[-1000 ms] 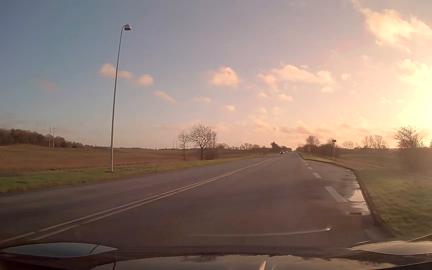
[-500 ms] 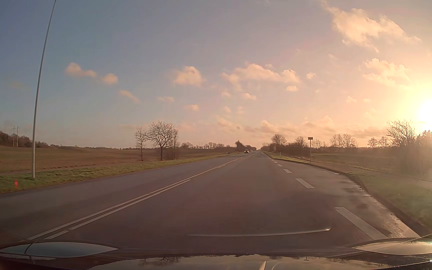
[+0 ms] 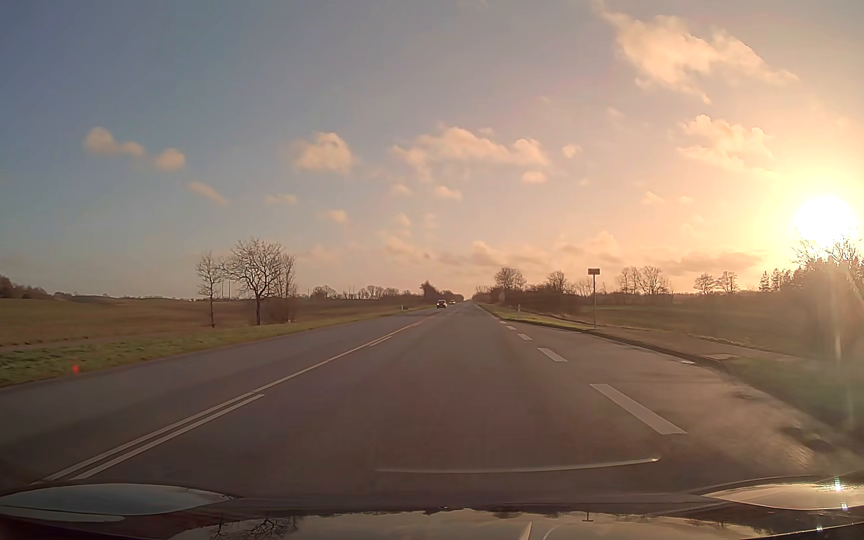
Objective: Follow the waypoints while adhering to traffic rules and regulations
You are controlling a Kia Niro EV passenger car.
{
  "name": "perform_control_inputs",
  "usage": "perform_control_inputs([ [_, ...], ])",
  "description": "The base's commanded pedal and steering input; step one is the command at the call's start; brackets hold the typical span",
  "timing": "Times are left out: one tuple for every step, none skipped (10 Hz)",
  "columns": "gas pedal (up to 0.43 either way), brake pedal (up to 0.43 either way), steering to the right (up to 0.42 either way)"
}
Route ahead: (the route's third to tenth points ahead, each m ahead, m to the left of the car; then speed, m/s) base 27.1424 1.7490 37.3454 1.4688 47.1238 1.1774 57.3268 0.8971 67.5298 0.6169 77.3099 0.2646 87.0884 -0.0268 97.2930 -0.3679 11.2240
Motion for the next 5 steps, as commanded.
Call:
perform_control_inputs([
  [0.331, 0.000, 0.040],
  [0.331, 0.000, 0.030],
  [0.331, 0.000, 0.017],
  [0.339, 0.000, 0.007],
  [0.339, 0.000, 0.005],
])
